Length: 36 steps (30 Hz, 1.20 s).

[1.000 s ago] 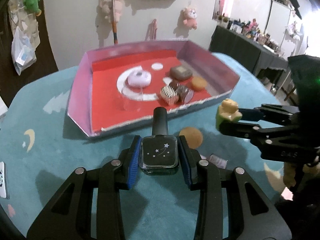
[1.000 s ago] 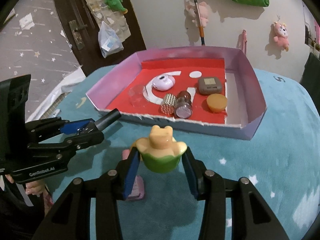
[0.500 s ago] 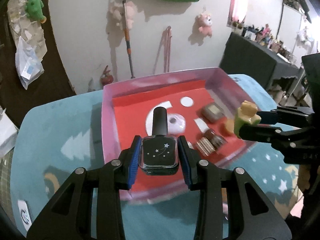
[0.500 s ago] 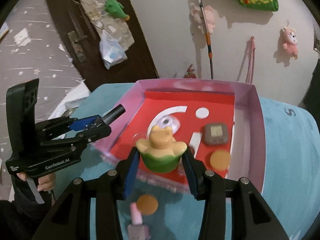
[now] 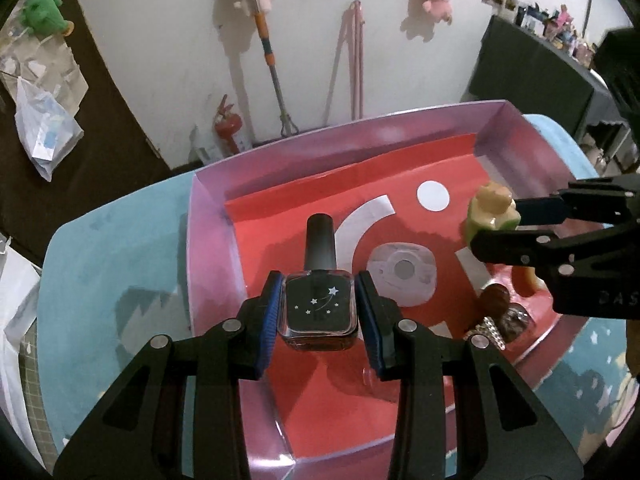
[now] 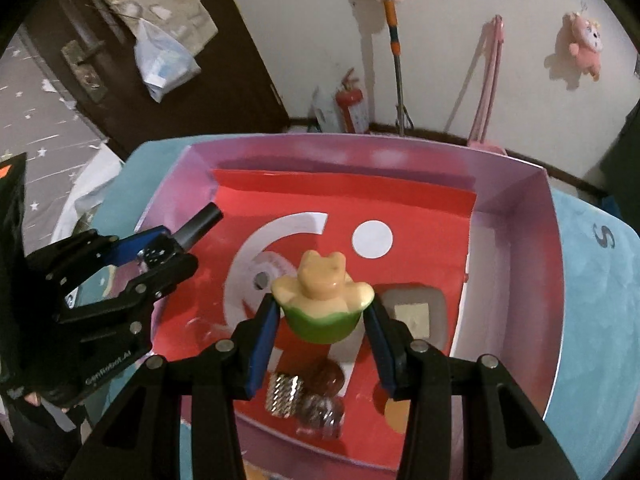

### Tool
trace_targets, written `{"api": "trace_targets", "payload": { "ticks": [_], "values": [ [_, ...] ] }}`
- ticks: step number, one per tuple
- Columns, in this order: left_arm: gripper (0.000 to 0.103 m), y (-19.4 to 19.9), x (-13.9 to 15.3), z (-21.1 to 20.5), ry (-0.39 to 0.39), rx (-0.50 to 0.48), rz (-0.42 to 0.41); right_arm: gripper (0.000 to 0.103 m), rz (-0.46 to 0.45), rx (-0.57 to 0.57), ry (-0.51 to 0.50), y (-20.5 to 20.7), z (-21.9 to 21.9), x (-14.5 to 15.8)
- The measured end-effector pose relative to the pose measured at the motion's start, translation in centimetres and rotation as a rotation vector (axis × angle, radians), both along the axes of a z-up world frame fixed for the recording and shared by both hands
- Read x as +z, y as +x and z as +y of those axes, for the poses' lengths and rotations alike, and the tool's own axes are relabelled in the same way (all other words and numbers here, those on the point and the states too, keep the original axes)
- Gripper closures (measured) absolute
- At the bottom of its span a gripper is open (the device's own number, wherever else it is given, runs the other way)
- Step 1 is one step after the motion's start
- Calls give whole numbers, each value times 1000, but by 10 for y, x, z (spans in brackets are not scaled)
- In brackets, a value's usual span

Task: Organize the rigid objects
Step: 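Carry the polish into the box with left tool while right tool carries the toy, then set the polish down with left tool while the right tool releases the toy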

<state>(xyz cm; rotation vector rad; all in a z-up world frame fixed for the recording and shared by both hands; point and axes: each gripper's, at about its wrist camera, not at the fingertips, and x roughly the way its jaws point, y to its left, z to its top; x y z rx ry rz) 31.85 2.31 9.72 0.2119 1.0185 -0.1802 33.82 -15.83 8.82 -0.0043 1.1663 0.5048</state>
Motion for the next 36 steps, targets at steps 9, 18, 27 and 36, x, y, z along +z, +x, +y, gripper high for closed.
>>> {"api": "trace_targets", "payload": {
  "ticks": [9,18,27,36],
  "values": [
    [69,18,-20,-5,42,10,53,57,120,5,-52,26,12,-21],
    [69,30,-34,0,39,57,86,57,149,-9,-105,40,27,-34],
    [69,44,-46,2,25,89,124,59,146,-15,-128,49,36,-36],
    [69,44,-47,3,12,106,129,59,135,-6,-138,49,36,-38]
  ]
}}
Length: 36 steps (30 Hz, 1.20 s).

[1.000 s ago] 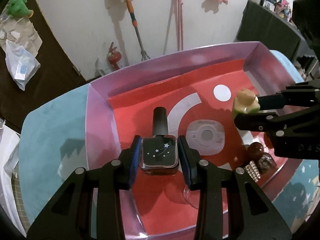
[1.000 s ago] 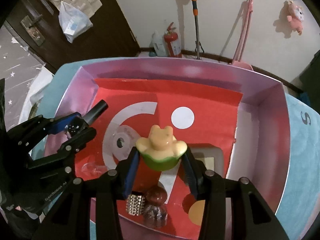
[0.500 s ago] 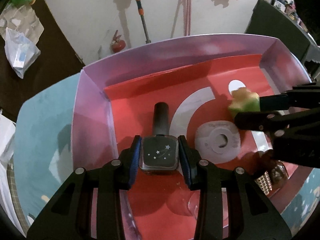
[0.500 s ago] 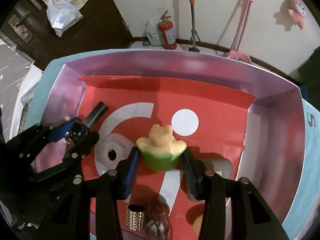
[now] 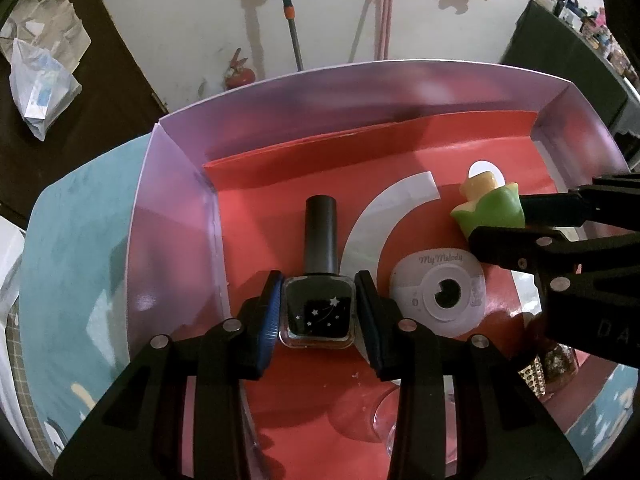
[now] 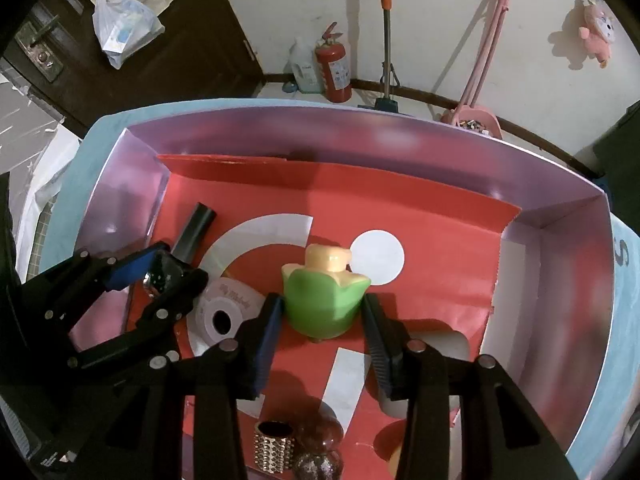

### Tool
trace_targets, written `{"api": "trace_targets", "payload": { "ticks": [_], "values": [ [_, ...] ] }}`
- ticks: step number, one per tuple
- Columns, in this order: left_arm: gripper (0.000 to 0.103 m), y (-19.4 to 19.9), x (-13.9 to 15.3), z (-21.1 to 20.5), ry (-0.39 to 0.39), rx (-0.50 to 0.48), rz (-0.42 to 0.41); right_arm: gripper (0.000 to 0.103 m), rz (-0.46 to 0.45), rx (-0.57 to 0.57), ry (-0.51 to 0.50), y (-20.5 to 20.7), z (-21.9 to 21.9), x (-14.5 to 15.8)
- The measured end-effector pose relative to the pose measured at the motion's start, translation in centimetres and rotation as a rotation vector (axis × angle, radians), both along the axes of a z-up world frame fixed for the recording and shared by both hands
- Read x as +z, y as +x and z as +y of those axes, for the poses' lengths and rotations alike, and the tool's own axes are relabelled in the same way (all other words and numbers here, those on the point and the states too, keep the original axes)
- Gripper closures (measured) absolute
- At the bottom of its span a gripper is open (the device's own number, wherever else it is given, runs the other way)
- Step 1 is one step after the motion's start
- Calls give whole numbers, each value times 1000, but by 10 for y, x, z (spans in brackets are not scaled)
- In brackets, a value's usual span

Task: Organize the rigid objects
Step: 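Set the polish down with left tool while the right tool releases the toy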

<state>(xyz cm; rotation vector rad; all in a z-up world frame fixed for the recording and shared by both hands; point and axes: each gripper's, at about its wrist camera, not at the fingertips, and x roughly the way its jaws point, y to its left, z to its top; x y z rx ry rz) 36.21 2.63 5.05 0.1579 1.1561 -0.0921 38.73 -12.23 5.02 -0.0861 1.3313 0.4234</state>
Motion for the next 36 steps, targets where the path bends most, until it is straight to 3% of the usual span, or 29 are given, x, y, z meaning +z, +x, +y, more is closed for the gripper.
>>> {"api": "trace_targets", "payload": {
  "ticks": [8,17,18,19,20,25,30,36],
  "values": [
    [68,-2,1,1,-9,-8,2,59,-14,5,-17,-3,3,-1],
    [53,-12,14,-5,2,-25,-44,53,-36,-11,-10,-9,-1,8],
    [46,-15,17,-6,8,-24,-51,51,-41,-12,-6,-10,-3,11],
    [38,-18,20,-6,16,-20,-62,50,-48,-16,-1,-11,-5,14],
    [37,-22,23,-7,21,-18,-72,50,-54,-19,6,-13,-8,18],
    [36,-37,41,0,35,5,-116,42,-106,-39,39,-28,-23,46],
    [36,-63,68,13,-16,25,-187,31,-194,-46,85,-57,-42,83],
    [25,-120,108,18,-89,11,-317,19,-324,-61,141,-110,-74,128]
  ]
}}
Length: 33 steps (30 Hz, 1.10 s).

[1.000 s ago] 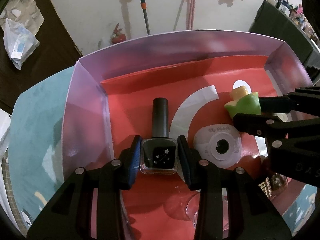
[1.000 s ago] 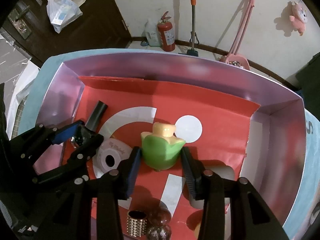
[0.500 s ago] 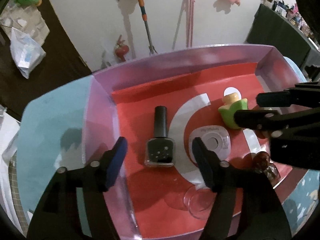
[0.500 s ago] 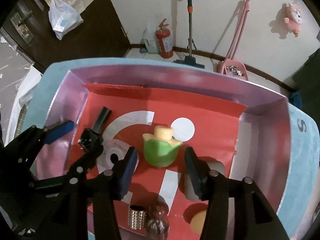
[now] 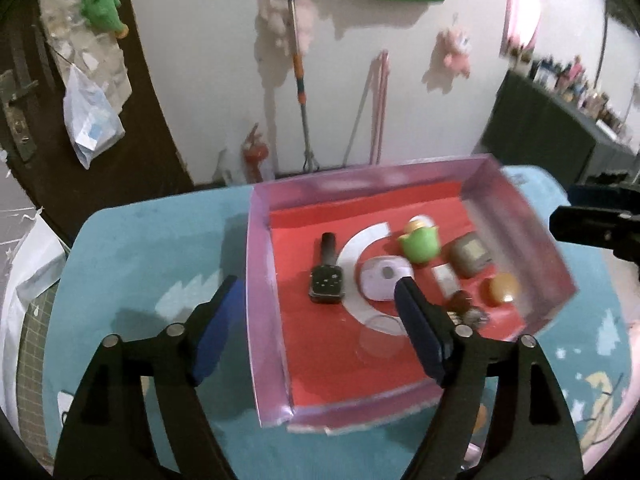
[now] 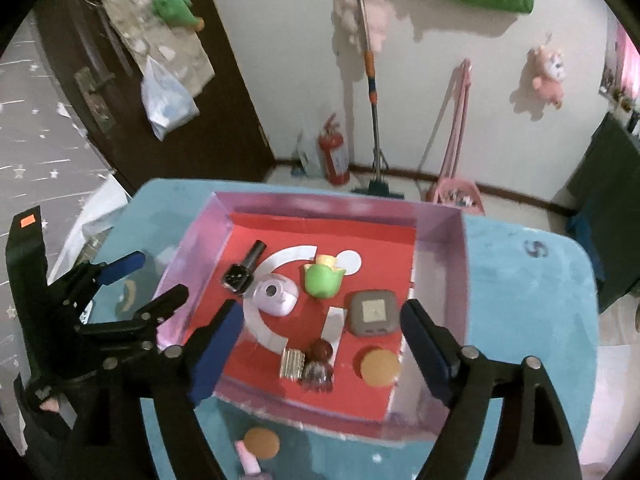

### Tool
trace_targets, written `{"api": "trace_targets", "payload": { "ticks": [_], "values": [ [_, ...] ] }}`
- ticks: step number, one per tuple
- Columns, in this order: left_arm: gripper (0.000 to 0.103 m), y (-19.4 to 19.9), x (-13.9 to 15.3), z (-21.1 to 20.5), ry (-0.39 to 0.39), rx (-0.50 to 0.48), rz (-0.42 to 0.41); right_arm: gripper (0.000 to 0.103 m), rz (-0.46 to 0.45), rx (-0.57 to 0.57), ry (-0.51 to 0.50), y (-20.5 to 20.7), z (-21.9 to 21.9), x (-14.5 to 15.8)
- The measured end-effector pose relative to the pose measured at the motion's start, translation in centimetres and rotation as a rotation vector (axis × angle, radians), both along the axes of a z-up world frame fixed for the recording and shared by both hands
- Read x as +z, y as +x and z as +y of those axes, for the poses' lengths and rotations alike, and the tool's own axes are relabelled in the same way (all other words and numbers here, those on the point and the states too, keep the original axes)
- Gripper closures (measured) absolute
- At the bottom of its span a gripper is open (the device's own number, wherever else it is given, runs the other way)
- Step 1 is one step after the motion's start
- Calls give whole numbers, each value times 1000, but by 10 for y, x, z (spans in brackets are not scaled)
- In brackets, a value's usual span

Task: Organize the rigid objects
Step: 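Set the polish down with left tool while the right tool releases the toy, then withdraw both open tools from the pink box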

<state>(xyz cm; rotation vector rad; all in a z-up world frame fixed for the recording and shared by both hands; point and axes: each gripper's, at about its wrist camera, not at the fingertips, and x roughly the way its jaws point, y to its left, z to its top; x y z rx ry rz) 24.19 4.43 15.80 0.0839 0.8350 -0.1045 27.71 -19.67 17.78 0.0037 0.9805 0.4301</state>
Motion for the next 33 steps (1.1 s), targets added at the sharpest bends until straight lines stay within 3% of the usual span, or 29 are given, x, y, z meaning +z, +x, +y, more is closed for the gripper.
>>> {"api": "trace_targets", "payload": {
  "ticks": [4,12,18,24,33],
  "values": [
    [19,-31,19,3,-52,1,-66,10,-69,-15,45,-39,-19,22],
    [15,-96,41,5,-123,-20,-200,2,-221,-14,55,-120,-33,44],
    [8,-139,35,12,-178,-12,-262,0,-352,-16,56,-188,-41,50],
    [8,-165,1,0,-192,-38,-224,0,-382,-46,74,-226,-48,23],
    [8,-170,-54,-4,-197,0,-135,0,-293,-125,46,-221,-49,-47]
  ]
}}
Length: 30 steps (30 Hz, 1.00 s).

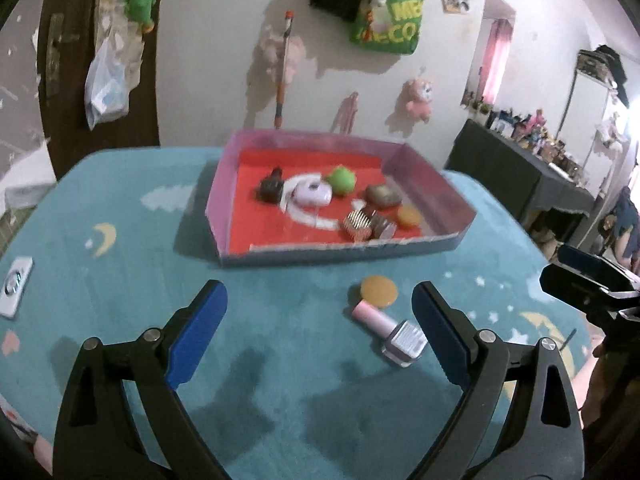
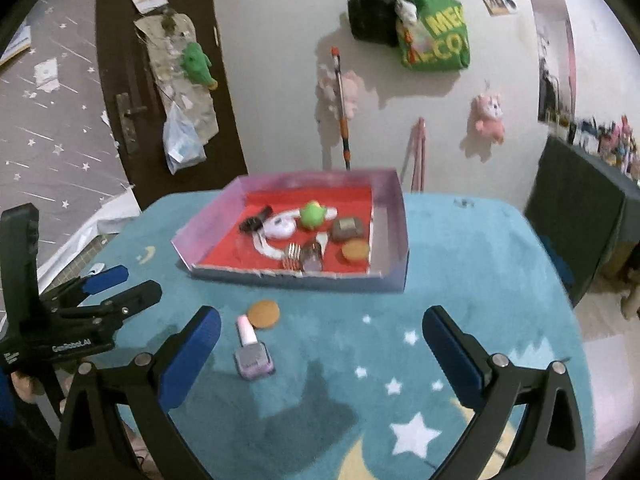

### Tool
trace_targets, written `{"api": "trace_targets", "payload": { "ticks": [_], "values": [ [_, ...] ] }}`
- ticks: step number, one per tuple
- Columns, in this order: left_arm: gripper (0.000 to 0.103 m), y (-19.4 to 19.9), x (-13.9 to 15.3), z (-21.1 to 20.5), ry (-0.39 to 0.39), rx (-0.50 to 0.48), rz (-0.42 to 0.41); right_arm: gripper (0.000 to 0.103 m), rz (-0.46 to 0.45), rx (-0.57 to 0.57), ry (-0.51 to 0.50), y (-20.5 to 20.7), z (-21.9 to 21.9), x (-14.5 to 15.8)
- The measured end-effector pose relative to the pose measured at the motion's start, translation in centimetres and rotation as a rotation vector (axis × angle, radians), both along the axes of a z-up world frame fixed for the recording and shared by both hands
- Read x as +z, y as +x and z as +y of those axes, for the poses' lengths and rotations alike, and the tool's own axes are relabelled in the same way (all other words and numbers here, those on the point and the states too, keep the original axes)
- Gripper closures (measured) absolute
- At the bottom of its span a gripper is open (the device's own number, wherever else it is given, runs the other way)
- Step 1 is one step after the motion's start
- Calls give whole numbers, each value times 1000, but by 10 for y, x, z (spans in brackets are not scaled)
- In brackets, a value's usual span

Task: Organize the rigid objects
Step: 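Withdraw both open tools from the pink box, then grasp the pink-capped nail polish bottle with the right tool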

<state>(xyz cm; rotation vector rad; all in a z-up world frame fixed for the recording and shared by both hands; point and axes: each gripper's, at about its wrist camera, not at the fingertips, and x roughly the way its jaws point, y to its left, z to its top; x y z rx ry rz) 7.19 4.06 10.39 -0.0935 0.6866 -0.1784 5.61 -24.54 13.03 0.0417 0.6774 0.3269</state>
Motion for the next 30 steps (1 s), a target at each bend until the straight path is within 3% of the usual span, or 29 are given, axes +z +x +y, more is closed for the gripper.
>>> {"api": "trace_targets", "payload": {
  "ticks": [5,12,23,30],
  "values": [
    [8,13,-36,1,35,41,101,0,63,-29,-8,8,1,-35],
    [8,19,-60,0,44,52,168,0,178,-32,23,19,-1,-76],
    [8,27,-63,0,34,45,198,0,208,-44,37,28,-3,-81],
    [8,31,-62,13,11,73,209,0,246,4,41,35,15,-89]
  ]
}}
